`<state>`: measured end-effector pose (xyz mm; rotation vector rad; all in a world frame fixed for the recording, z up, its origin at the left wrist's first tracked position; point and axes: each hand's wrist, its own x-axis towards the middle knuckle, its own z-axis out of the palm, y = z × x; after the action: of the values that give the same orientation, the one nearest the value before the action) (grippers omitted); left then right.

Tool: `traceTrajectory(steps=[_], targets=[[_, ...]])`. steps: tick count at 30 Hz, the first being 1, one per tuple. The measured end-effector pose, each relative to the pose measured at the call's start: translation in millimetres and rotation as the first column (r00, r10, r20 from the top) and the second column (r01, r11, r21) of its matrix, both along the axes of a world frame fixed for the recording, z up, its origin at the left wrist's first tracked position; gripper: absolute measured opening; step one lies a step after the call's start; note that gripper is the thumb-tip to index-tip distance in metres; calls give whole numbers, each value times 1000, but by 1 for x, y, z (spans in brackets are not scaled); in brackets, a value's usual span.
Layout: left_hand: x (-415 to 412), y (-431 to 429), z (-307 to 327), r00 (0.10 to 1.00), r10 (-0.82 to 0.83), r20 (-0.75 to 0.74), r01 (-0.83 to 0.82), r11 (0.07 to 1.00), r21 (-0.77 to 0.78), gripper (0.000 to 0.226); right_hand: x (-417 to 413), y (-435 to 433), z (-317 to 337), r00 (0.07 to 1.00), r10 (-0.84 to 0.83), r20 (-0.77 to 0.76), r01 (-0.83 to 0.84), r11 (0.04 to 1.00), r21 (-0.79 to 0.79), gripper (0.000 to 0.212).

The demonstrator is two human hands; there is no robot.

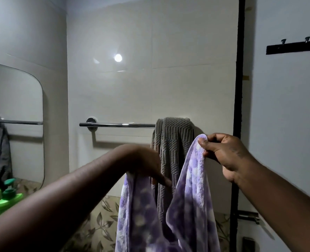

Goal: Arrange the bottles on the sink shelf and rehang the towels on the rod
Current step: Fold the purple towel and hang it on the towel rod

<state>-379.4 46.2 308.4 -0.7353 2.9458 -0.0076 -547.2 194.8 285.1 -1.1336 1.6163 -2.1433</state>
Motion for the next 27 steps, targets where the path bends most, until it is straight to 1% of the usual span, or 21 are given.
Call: traceTrajectory(steps=[2,3,4,5,6,7,8,9,10,11,12,14,15,16,17,18,19,21,23,24,27], targets=[[5,2,8,1000,2,-20,3,975,224,53,-5,1,3,1000,-9,8,9,1000,-16,10],[9,-1,11,998,-11,-55,30,934,357,55,-7,3,5,1000,-16,16,16,999,-29,10],[13,-6,14,994,-40,-99,82,878,472,61,-10,4,8,999,-24,28,26,999,-47,12],[17,-13,16,987,-74,-146,142,825,547,63,-13,6,10,998,-35,43,38,997,-64,14],[20,-19,15,973,-87,-212,201,765,611,61,-15,8,12,997,-45,58,50,996,-78,15],[20,-25,13,953,-58,-296,248,711,659,55,-18,10,13,996,-51,69,57,995,-85,15],[18,-29,11,920,45,-389,268,651,710,51,-19,11,14,996,-48,75,54,995,-82,15],[15,-30,9,869,192,-457,270,589,762,50,-18,12,13,997,-34,72,39,997,-63,14],[11,-31,6,812,336,-477,267,512,816,50,-15,12,12,998,-7,64,9,1000,-29,13],[7,-27,4,773,443,-453,252,441,861,47,-9,11,10,998,31,57,-31,999,8,12],[2,-24,-1,752,512,-415,236,379,895,46,-1,9,6,996,73,53,-76,996,41,12],[-12,-10,-10,713,575,-401,262,312,913,48,21,1,-3,988,147,42,-150,986,78,11],[-20,-2,-14,674,605,-423,313,285,906,44,32,-4,-9,984,173,33,-175,981,82,12],[-26,9,-16,628,630,-457,391,252,885,35,42,-9,-15,982,186,24,-187,979,75,12],[-33,17,-19,573,655,-493,458,244,855,27,50,-15,-21,983,182,16,-183,981,61,12],[-38,22,-22,525,671,-524,515,241,823,24,55,-19,-26,987,158,9,-158,986,45,12],[-41,24,-24,496,674,-548,550,244,799,25,57,-21,-28,992,126,0,-126,992,33,13],[-40,25,-27,494,647,-581,589,243,771,27,53,-21,-29,996,85,-12,-85,996,15,14],[-33,26,-27,526,613,-589,615,203,762,23,45,-15,-26,999,51,-12,-51,999,13,11],[-29,29,-26,521,616,-591,632,187,752,20,42,-13,-25,999,36,-11,-36,999,13,9],[-25,38,-27,436,664,-607,668,213,713,28,35,-8,-21,1000,21,-14,-20,1000,11,7]])
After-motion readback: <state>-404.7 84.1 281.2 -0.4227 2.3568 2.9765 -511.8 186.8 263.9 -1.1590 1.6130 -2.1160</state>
